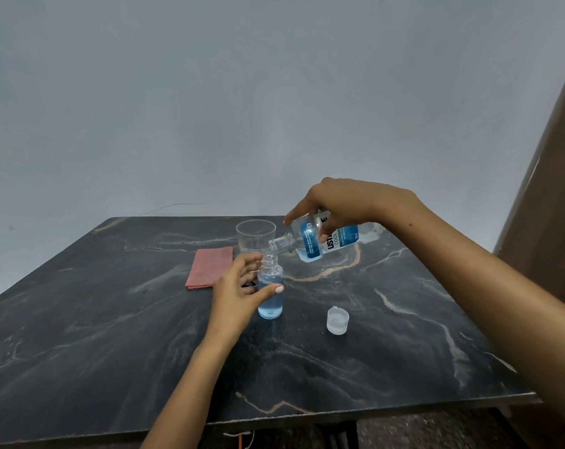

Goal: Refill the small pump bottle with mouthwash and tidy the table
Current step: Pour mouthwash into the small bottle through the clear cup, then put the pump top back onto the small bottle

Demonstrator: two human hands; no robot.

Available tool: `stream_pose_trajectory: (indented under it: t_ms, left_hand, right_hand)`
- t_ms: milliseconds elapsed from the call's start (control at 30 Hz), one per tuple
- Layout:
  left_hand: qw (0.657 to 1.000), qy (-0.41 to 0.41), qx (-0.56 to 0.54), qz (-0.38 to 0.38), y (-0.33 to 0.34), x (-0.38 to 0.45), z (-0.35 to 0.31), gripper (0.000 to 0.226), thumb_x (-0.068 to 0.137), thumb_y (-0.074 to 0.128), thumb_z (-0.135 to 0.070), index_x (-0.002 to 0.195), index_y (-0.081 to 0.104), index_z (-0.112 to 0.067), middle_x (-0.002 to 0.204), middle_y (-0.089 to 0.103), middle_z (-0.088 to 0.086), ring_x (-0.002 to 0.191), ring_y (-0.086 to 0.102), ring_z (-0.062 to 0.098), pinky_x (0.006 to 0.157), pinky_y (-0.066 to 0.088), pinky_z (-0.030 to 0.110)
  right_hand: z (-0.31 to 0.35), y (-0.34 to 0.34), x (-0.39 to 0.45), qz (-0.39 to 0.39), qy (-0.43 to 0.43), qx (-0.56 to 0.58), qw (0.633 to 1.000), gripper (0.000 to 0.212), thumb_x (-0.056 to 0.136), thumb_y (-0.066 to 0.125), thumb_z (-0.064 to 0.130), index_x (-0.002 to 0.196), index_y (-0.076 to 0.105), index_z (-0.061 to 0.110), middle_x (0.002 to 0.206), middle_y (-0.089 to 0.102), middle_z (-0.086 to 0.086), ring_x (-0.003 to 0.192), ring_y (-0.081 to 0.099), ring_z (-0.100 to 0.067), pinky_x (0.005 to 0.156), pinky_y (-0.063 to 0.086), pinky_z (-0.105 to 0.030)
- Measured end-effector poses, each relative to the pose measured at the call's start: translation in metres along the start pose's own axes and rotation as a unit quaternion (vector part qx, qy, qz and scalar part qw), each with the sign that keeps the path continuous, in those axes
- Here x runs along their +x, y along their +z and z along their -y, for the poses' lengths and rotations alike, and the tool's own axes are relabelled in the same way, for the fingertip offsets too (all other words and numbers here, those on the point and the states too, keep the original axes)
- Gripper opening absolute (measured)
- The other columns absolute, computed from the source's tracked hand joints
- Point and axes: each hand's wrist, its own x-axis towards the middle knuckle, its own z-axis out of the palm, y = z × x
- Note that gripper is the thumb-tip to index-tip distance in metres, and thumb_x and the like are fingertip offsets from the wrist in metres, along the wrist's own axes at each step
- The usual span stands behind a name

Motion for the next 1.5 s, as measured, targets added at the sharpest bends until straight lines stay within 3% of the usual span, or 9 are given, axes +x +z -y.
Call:
stream_pose_trajectory:
  t_ms: [167, 400, 600, 733, 900, 1100, 1200, 1400, 1500]
  left_hand:
    - [1.000, 0.001, 0.002, -0.002, 0.000, 0.000, -0.001, 0.053, 0.064, 0.084, -0.021, 0.104, 0.053, -0.039, 0.103, 0.059, -0.025, 0.091, 0.058, -0.016, 0.069, 0.048, 0.004]
    - [1.000, 0.003, 0.000, -0.009, 0.000, 0.000, 0.001, 0.052, 0.064, 0.084, -0.019, 0.099, 0.054, -0.043, 0.101, 0.061, -0.025, 0.093, 0.057, -0.019, 0.067, 0.046, 0.003]
    - [1.000, 0.002, -0.006, -0.011, 0.000, 0.000, 0.005, 0.052, 0.064, 0.085, -0.020, 0.099, 0.056, -0.045, 0.102, 0.064, -0.023, 0.096, 0.059, -0.014, 0.069, 0.048, 0.006]
    - [1.000, 0.004, -0.007, -0.011, 0.000, 0.001, 0.006, 0.050, 0.063, 0.085, -0.022, 0.099, 0.057, -0.043, 0.102, 0.066, -0.023, 0.098, 0.062, -0.008, 0.070, 0.049, 0.007]
    - [1.000, 0.004, -0.005, -0.010, 0.000, 0.000, 0.005, 0.051, 0.063, 0.085, -0.024, 0.101, 0.056, -0.042, 0.105, 0.065, -0.021, 0.100, 0.061, -0.007, 0.071, 0.049, 0.008]
    - [1.000, 0.003, -0.002, -0.008, 0.000, 0.000, 0.004, 0.050, 0.063, 0.084, -0.023, 0.100, 0.056, -0.042, 0.103, 0.065, -0.020, 0.098, 0.061, -0.008, 0.071, 0.049, 0.008]
    - [1.000, 0.004, 0.001, -0.008, 0.000, 0.000, 0.004, 0.050, 0.063, 0.084, -0.024, 0.101, 0.056, -0.042, 0.104, 0.065, -0.020, 0.099, 0.061, -0.007, 0.072, 0.050, 0.008]
    - [1.000, 0.002, -0.001, -0.009, 0.000, 0.000, 0.003, 0.051, 0.063, 0.084, -0.023, 0.102, 0.056, -0.041, 0.106, 0.065, -0.017, 0.100, 0.062, -0.003, 0.075, 0.051, 0.010]
    - [1.000, 0.005, -0.004, -0.010, -0.001, -0.001, 0.003, 0.051, 0.063, 0.084, -0.022, 0.101, 0.056, -0.041, 0.105, 0.065, -0.017, 0.101, 0.062, -0.002, 0.073, 0.050, 0.009]
  right_hand:
    - [-0.001, 0.002, -0.003, 0.002, 0.000, 0.026, 1.000, 0.063, 0.077, 0.075, 0.013, 0.131, 0.052, 0.038, 0.119, 0.067, 0.000, 0.106, 0.059, -0.016, 0.090, 0.051, -0.039]
    - [-0.020, 0.035, -0.014, -0.023, 0.001, 0.168, 0.986, 0.056, 0.077, 0.074, 0.014, 0.127, 0.056, 0.033, 0.114, 0.066, -0.010, 0.100, 0.061, -0.027, 0.091, 0.051, -0.044]
    - [-0.028, 0.069, -0.024, -0.079, 0.018, 0.292, 0.953, 0.051, 0.080, 0.072, 0.016, 0.117, 0.048, 0.040, 0.107, 0.059, 0.022, 0.099, 0.060, -0.005, 0.084, 0.050, -0.014]
    - [-0.032, 0.089, -0.028, -0.153, 0.042, 0.417, 0.895, 0.052, 0.079, 0.073, 0.014, 0.118, 0.042, 0.029, 0.113, 0.059, 0.004, 0.102, 0.062, -0.015, 0.090, 0.052, -0.028]
    - [-0.022, 0.118, -0.030, -0.215, 0.084, 0.537, 0.812, 0.049, 0.082, 0.070, 0.013, 0.115, 0.035, 0.023, 0.121, 0.056, 0.001, 0.109, 0.061, -0.018, 0.091, 0.053, -0.033]
    - [-0.013, 0.141, -0.030, -0.247, 0.115, 0.583, 0.766, 0.053, 0.084, 0.067, 0.008, 0.121, 0.031, 0.018, 0.137, 0.047, -0.009, 0.122, 0.054, -0.024, 0.099, 0.050, -0.041]
    - [-0.011, 0.144, -0.031, -0.253, 0.113, 0.592, 0.757, 0.054, 0.084, 0.067, 0.008, 0.123, 0.030, 0.018, 0.137, 0.045, -0.008, 0.124, 0.053, -0.023, 0.101, 0.048, -0.043]
    - [-0.007, 0.147, -0.039, -0.243, 0.119, 0.566, 0.779, 0.076, 0.079, 0.072, 0.004, 0.134, 0.022, 0.021, 0.135, 0.047, -0.002, 0.120, 0.054, -0.014, 0.094, 0.051, -0.025]
    - [0.003, 0.151, -0.050, -0.301, 0.158, 0.504, 0.794, 0.077, 0.075, 0.076, 0.008, 0.132, 0.025, 0.020, 0.127, 0.046, 0.004, 0.119, 0.051, -0.010, 0.096, 0.049, -0.032]
